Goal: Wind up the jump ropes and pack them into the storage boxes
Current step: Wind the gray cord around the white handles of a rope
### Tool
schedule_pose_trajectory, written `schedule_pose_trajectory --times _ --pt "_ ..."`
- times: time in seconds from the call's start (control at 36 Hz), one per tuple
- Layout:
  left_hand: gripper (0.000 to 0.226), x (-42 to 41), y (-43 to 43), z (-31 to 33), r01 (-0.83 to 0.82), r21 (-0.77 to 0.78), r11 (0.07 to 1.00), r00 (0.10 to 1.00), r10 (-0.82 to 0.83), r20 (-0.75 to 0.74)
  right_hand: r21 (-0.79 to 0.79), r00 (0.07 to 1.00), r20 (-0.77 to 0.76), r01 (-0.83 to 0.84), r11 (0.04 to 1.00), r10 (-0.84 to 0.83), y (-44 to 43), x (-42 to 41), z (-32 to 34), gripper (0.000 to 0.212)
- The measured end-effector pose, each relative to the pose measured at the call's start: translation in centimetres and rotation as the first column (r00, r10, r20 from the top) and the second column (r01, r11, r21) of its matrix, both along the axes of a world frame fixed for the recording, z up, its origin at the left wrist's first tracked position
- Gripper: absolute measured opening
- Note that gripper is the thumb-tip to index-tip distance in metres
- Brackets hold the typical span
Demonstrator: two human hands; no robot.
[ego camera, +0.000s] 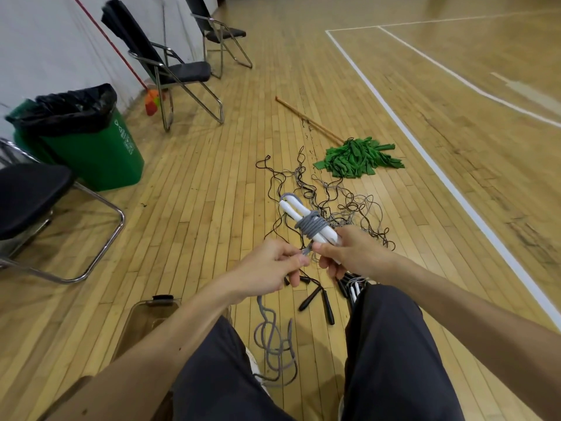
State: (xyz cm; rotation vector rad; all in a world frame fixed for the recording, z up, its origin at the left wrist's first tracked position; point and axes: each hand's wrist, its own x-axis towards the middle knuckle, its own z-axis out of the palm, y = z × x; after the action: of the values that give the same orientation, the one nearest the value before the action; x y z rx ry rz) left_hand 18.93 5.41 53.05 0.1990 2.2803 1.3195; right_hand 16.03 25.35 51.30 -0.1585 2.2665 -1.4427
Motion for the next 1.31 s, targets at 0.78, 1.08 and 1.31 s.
schedule_pose_trajectory --times 0.78,1.08,1.31 --pt "0.024 0.1 -0.2 8.3 0.013 -0.746 0.666 0.712 -0.530 -0.461 0.268 0.919 0.251 -0.368 0.890 0.305 -1.4 0.8 1.8 0.024" --pt "0.029 -1.5 -0.6 10.3 0.213 -0.600 0.771 0.728 -0.534 -0.429 0.403 0.741 0.323 -0.671 0.623 0.589 -2.8 3.3 6.2 0.026" --pt "0.021 -2.5 -1.2 9.2 0.378 -0.327 0.866 0.866 -0.456 -0.205 0.385 0.676 0.224 -0.723 0.573 0.703 -2.4 5.3 7.8 0.027"
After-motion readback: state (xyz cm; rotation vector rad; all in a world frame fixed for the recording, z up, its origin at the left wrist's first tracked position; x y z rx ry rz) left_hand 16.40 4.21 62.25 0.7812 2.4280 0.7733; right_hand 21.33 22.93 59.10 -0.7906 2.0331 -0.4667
